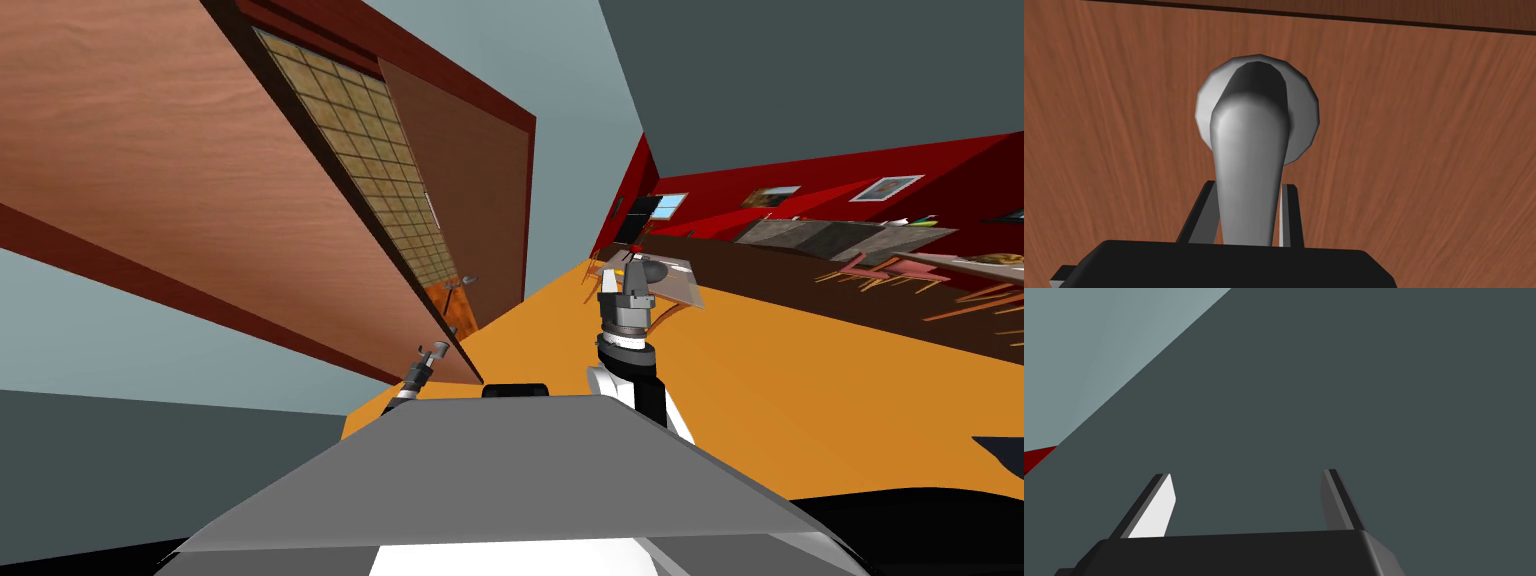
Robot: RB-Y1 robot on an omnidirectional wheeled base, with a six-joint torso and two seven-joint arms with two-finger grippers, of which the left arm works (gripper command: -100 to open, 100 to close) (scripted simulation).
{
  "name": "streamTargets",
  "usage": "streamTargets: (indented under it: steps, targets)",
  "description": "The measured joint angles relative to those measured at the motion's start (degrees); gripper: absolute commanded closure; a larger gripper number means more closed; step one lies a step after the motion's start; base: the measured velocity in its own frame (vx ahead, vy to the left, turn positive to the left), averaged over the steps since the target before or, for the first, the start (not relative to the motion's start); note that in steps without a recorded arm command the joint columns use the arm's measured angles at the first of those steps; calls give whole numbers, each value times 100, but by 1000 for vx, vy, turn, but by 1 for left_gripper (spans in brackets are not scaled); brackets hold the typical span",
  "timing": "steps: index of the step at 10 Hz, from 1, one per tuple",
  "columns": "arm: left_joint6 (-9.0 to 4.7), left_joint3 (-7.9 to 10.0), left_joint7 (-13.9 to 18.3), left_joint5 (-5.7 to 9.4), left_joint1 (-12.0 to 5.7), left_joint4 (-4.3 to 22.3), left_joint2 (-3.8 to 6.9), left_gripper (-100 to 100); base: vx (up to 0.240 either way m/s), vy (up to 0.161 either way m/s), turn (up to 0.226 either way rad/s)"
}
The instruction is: Pull the door open
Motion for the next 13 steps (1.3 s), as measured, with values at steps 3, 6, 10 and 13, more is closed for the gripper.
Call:
streamTargets:
  steps: [3, 6, 10, 13]
  targets:
    - [31, -224, -8, 113, -162, 17, 65, 100, -109, 26, -15]
    - [-39, -443, -33, 194, -410, 279, 67, 100, -82, 30, -2]
    - [142, -548, -64, 252, -341, 10, 112, 100, -46, 21, -1]
    - [86, -792, -96, 341, -606, 228, 103, 100, -95, 64, -17]
